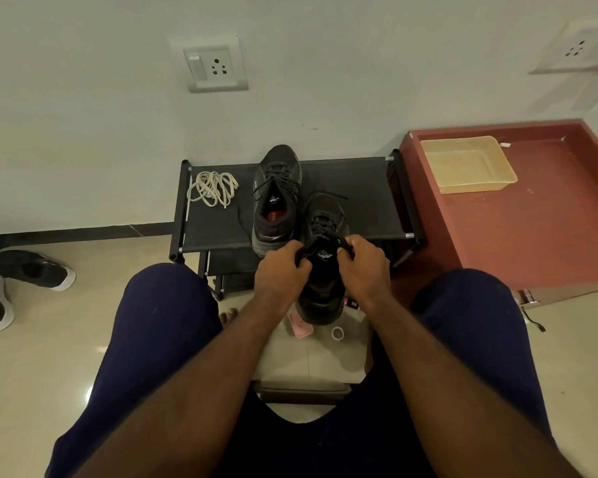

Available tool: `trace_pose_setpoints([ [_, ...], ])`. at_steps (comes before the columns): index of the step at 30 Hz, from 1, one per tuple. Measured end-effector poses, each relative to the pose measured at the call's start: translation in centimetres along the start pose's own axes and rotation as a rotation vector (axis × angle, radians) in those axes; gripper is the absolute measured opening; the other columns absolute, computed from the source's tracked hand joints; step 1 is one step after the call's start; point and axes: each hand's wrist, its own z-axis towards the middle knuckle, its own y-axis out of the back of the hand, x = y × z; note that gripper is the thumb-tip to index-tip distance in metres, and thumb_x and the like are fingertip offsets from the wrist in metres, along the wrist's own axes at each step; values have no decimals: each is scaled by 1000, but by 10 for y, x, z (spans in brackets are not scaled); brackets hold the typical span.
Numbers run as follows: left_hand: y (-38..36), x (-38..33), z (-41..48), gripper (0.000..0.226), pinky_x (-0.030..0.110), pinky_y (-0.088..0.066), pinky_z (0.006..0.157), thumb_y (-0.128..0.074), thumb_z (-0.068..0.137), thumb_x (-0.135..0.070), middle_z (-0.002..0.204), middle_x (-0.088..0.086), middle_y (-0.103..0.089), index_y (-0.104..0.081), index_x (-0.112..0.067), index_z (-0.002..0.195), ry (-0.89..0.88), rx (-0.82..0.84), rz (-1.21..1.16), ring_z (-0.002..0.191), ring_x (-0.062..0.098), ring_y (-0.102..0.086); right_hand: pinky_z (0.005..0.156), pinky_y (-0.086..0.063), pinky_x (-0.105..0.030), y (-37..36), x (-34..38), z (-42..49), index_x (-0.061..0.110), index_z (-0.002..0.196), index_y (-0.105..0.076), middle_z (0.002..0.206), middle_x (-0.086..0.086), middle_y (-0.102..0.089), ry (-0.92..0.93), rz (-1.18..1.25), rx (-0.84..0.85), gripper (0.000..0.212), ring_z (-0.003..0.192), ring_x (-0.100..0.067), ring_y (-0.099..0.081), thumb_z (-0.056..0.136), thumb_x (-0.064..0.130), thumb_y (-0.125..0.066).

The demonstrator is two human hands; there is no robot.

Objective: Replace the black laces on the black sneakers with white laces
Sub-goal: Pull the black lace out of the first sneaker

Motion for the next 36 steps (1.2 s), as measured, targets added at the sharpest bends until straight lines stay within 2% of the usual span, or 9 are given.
trace_pose_setpoints([
  [4,-5,-3,0,31,38,-49,81,-61,89,-28,113,5,-55,-60,-17,118,-126,-73,141,102,23,-55,79,-58,-44,-1,-1,-3,33,108,-62,91,3,-71,41,-23,7,16,86,-21,-68,92,33,-57],
  [8,-5,-6,3,29,38,-41,92,-59,91,-23,113,2,-63,-62,-16,119,-227,-90,165,110,23,-53,78,-58,-44,-2,0,-4,39,111,-57,93,6,-70,82,-18,-18,21,86,-20,-68,90,33,-57],
  [13,-7,-2,3,34,36,-51,84,-60,90,-20,109,3,-64,-65,-16,124,-347,-38,51,100,20,-60,81,-57,-44,-2,0,-3,35,110,-63,100,8,-70,115,5,-33,21,91,-17,-67,90,29,-57],
  [16,-8,-6,2,27,33,-51,77,-59,93,-29,100,3,-66,-71,-15,113,-261,-89,-58,89,17,-62,80,-57,-43,-3,-1,-2,35,110,-65,101,9,-69,115,-7,-28,23,92,-16,-66,89,30,-57],
  [23,-16,-3,10,26,39,-54,70,-51,93,-33,87,6,-69,-70,-16,97,-60,-59,63,82,29,-65,85,-55,-34,-5,1,-8,33,118,-67,109,8,-68,109,1,50,31,98,-14,-64,88,26,-64],
  [27,-17,1,11,26,39,-51,72,-49,95,-29,92,10,-71,-70,-16,102,-76,-89,62,87,32,-65,89,-56,-41,-4,3,-1,25,103,-73,99,5,-71,11,182,180,22,95,-16,-66,88,38,-65],
  [30,-18,6,10,25,41,-52,74,-49,96,-28,92,10,-71,-70,-15,103,-95,-90,22,87,32,-65,85,-57,-51,-6,1,11,20,90,-76,87,1,-73,-109,357,143,25,89,-21,-69,84,40,-62],
  [32,-19,6,8,26,41,-52,75,-50,97,-28,91,10,-71,-70,-13,104,-109,-85,8,86,30,-65,83,-59,-52,-9,-4,16,19,90,-76,85,0,-74,-116,362,130,17,87,-21,-70,88,30,-64],
  [36,-22,9,6,25,44,-53,74,-50,97,-27,89,10,-71,-69,-12,101,-135,-67,7,84,31,-65,78,-60,-47,-11,-2,20,18,91,-78,85,3,-74,-20,236,134,13,84,-15,-70,88,26,-68],
])
